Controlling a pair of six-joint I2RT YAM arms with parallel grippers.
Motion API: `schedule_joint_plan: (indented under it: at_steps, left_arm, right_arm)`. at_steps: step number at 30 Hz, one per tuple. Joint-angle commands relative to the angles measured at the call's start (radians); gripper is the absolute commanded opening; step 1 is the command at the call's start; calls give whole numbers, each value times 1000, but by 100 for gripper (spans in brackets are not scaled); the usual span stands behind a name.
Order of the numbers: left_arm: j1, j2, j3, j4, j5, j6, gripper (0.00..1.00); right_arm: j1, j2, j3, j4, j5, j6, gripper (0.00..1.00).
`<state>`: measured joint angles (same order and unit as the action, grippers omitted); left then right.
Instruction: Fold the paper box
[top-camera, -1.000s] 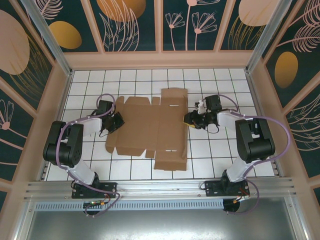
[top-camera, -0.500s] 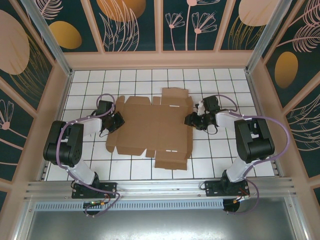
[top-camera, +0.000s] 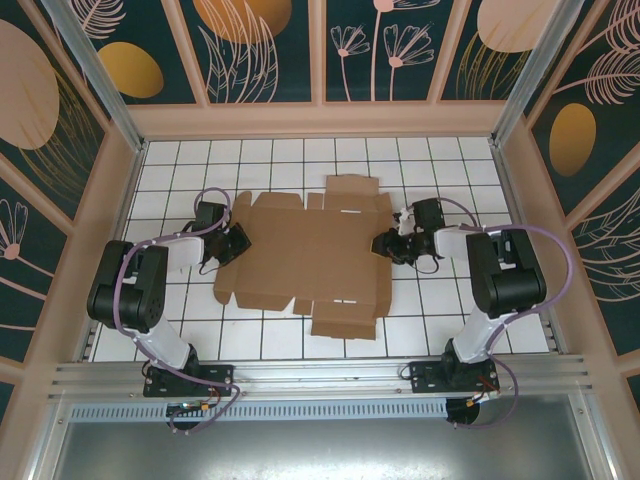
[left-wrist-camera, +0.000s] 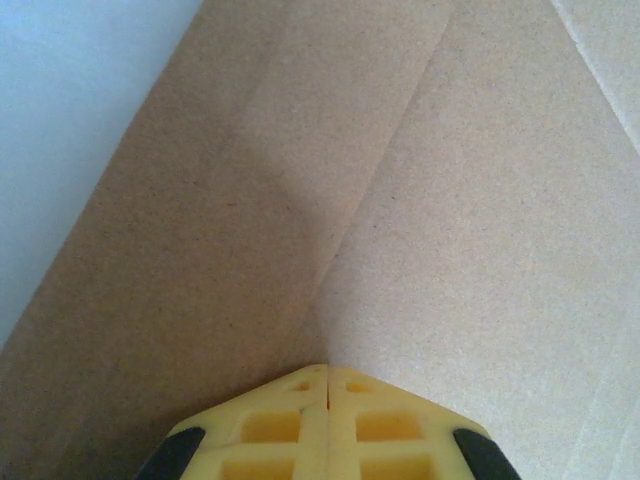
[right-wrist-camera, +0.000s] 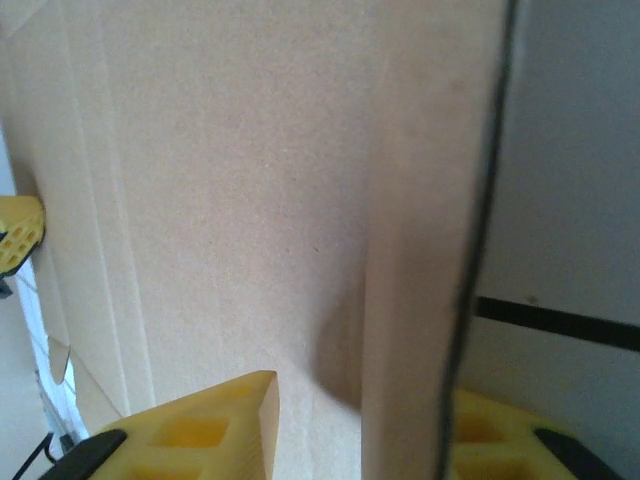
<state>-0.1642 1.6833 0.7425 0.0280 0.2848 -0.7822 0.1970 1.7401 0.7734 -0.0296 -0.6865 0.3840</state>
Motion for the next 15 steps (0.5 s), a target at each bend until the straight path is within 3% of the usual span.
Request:
schedule_joint_plan:
  at_steps: [1, 4, 7, 11, 15]
  left_arm:
    - [-10, 61, -52, -115, 16, -10, 0]
    - [-10, 57, -54, -114, 22, -11, 0]
    - [-11, 40, -61, -110, 33, -17, 0]
    - [-41, 2, -80, -101, 47, -33, 0]
    - [-129, -12, -96, -91, 44, -51, 0]
  right_arm:
    - [21, 59, -36, 34, -39, 9, 24]
    - [13, 7, -4, -27, -2, -14, 10]
    - [17, -62, 96, -195, 93, -72, 1]
    - [42, -72, 264, -445, 249, -141, 0]
    - [66, -38, 416, -623, 384, -193, 0]
